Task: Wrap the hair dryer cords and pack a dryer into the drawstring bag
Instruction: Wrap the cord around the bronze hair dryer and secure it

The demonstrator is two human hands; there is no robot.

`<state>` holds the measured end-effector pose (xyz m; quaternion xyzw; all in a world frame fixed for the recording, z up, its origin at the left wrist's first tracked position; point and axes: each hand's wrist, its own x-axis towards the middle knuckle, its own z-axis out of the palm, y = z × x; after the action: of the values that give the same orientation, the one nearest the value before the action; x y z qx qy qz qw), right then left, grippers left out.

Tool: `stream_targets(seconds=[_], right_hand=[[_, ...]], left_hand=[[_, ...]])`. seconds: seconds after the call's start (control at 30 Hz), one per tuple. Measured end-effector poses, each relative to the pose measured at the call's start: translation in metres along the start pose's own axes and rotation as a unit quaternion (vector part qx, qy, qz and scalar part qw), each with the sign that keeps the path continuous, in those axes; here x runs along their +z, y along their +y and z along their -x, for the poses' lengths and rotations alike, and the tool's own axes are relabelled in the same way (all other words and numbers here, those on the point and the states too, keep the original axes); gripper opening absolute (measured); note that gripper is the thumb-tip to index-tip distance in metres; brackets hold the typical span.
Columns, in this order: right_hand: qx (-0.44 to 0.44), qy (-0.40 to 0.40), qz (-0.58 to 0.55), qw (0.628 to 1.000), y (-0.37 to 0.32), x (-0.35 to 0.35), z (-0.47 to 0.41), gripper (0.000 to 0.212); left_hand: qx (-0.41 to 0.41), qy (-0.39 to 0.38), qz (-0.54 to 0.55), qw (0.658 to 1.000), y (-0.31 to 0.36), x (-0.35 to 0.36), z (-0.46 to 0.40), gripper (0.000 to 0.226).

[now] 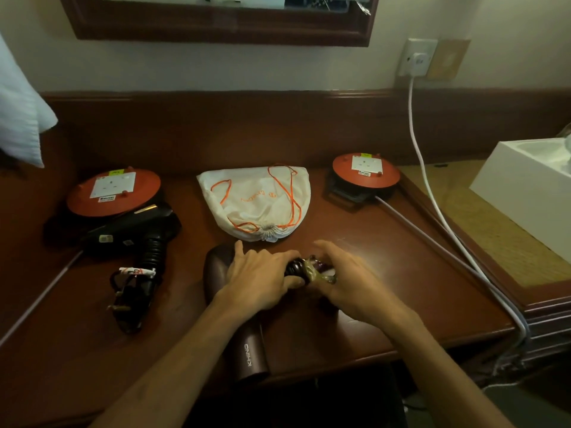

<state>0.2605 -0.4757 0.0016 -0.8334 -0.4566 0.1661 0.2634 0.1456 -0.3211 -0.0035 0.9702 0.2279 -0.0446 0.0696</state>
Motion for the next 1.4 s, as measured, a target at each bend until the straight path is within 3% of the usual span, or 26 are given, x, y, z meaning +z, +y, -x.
stream_targets(seconds=[0.2,0.3,0.4,0.53,0.73,0.83,0.9,0.97,1.03,1.1,1.2,1.3,1.4], right_hand=[[0.040,0.061,-0.101,0.992,0.033,0.028,0.026,0.057],[0.012,0.120,-0.121,0.985,0.026,0.035,0.026,0.041],[-0.043,0.139,-0.137,0.980,0.016,0.038,0.022,0.038],[-0.074,0.123,-0.139,0.980,0.020,0.049,0.017,0.039],[-0.079,0.114,-0.114,0.984,0.028,0.058,0.012,0.041],[-0.066,0.071,-0.115,0.989,0.028,0.053,0.016,0.045],[-0.060,0.037,-0.173,0.982,0.025,0.045,0.020,0.047],[-0.040,0.065,-0.287,0.955,0.021,0.038,0.020,0.033],[0.010,0.111,-0.310,0.944,0.022,0.032,0.015,0.025],[0.040,0.040,-0.306,0.950,0.024,0.023,0.011,0.030],[0.052,-0.114,-0.422,0.898,0.023,0.008,0.010,0.031],[0.077,-0.121,-0.517,0.844,0.016,0.003,0.004,0.038],[0.071,-0.114,-0.484,0.865,0.011,0.005,-0.001,0.043]], left_hand=[[-0.003,0.056,0.000,0.998,0.003,-0.002,0.006,0.053],[-0.021,0.062,0.048,0.997,-0.003,-0.007,0.006,0.051],[-0.031,0.010,0.085,0.996,-0.010,-0.017,0.000,0.047],[-0.048,-0.113,0.107,0.987,-0.016,-0.032,-0.010,0.070],[-0.056,-0.164,0.080,0.982,-0.015,-0.027,-0.022,0.081],[-0.076,-0.113,0.092,0.986,-0.017,-0.026,-0.019,0.085],[-0.085,-0.062,0.105,0.989,-0.020,-0.025,-0.013,0.084],[-0.080,-0.018,0.119,0.989,-0.021,-0.025,-0.005,0.082],[-0.080,0.025,0.138,0.987,-0.019,-0.028,0.005,0.083],[-0.083,0.062,0.156,0.982,-0.016,-0.029,0.012,0.082],[-0.059,0.076,0.151,0.984,-0.015,-0.026,0.018,0.086],[-0.054,0.097,0.150,0.982,-0.021,-0.021,0.019,0.094],[-0.045,0.115,0.146,0.981,-0.025,-0.016,0.021,0.103]])
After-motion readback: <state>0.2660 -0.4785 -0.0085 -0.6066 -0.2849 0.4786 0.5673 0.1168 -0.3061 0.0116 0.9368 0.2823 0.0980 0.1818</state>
